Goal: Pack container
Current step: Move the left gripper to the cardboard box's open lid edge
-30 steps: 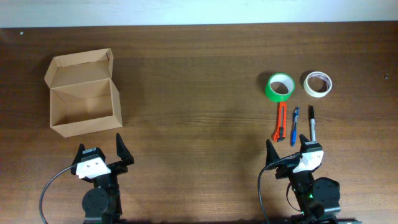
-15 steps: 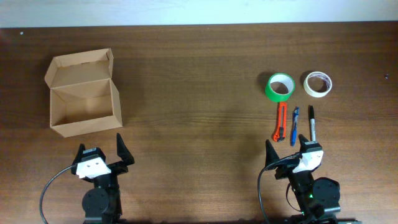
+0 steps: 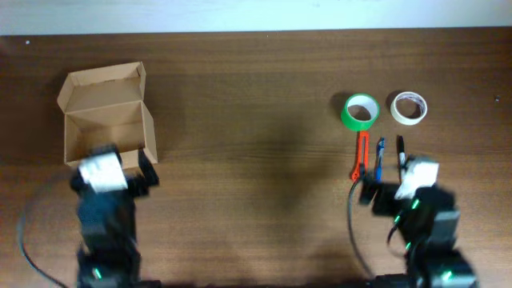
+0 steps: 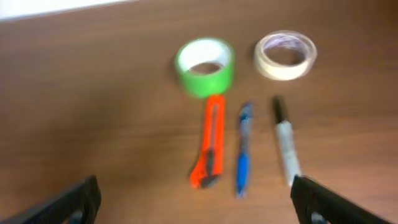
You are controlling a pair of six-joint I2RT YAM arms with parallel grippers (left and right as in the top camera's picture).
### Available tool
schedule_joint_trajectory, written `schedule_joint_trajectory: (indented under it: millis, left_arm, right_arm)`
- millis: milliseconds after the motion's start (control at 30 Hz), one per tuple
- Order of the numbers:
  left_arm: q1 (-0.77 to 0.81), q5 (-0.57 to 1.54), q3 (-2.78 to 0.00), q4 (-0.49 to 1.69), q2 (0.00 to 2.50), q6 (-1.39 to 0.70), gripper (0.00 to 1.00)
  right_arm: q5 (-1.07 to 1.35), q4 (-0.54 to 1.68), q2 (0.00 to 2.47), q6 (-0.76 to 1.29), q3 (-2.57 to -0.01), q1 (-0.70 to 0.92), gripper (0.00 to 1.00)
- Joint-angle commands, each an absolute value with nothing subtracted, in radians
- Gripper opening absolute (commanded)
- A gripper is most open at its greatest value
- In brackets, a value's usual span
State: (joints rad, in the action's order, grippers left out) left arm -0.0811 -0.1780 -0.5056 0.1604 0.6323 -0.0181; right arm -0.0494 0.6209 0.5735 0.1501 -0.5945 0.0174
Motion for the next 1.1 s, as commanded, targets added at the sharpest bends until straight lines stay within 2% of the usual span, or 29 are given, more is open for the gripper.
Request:
schedule_joint_trajectory:
  millis: [0, 200, 400, 700, 767, 900, 1067]
  left_arm:
    - [-0.152, -0.008, -0.773, 0.252, 0.874, 0.056, 1.00]
    - [-0.268, 0.149, -1.280, 0.526, 1.245, 0.058, 1.00]
    - [-0.291, 0.150, -1.515, 0.602, 1.415, 0.058, 1.00]
    - [-0.291, 0.253, -1.521, 0.670, 1.420, 0.057, 1.00]
    - [-0.291, 0.274, -1.521, 0.682, 1.417, 0.058, 1.00]
    - [-0.291, 0.186, -1.521, 0.695, 1.444, 0.058, 1.00]
    - [-0.291, 0.156, -1.523, 0.812, 1.534, 0.053, 0.99]
  right_arm:
    - [-0.091, 0.724, 0.770, 0.055, -0.861, -0.081, 0.99]
    - [-0.038, 0.936, 1.061, 0.056, -1.315, -0.310, 0.99]
    - [-0.021, 1.044, 1.218, 0.037, -1.588, -0.531, 0.99]
    - [0.209, 1.090, 1.476, 0.041, -1.629, -0.774, 0.99]
    - [0.235, 1.095, 1.535, 0.041, -1.629, -0.804, 0.99]
    - [0.236, 1.099, 1.633, 0.044, -1.629, -0.835, 0.99]
    - [0.233, 1.104, 1.686, 0.044, -1.629, -0.838, 0.99]
